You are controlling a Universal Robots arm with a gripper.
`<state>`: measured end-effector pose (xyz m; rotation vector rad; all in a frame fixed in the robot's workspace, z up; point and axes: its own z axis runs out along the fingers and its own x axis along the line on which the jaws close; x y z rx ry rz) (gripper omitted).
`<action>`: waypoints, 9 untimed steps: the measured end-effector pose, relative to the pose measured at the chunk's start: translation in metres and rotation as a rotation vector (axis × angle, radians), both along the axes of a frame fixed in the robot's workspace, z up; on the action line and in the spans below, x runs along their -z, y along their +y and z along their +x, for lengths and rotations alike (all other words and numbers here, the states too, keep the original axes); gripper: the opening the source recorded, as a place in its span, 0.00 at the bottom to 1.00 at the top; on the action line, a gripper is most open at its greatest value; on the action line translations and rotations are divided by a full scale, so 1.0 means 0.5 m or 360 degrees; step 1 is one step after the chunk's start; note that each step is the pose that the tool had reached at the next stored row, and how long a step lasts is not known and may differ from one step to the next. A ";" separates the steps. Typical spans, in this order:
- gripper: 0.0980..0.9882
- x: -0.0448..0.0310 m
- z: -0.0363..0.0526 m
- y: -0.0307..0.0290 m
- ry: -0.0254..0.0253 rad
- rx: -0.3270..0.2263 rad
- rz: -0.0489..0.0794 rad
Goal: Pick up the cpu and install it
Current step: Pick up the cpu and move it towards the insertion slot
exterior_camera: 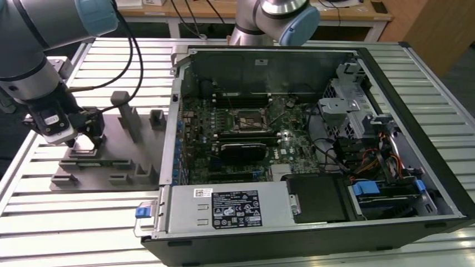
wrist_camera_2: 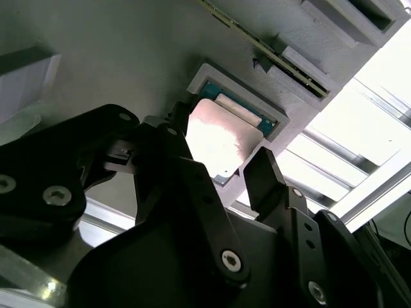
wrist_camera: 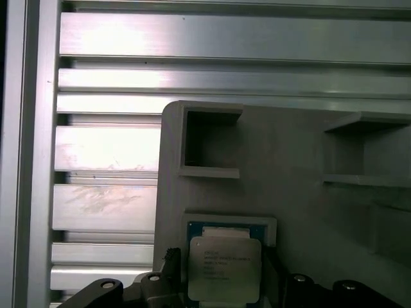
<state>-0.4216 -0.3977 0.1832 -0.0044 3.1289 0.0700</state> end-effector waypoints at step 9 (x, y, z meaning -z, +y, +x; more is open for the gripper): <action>0.57 0.000 -0.002 0.001 0.00002 0.0000 0.0000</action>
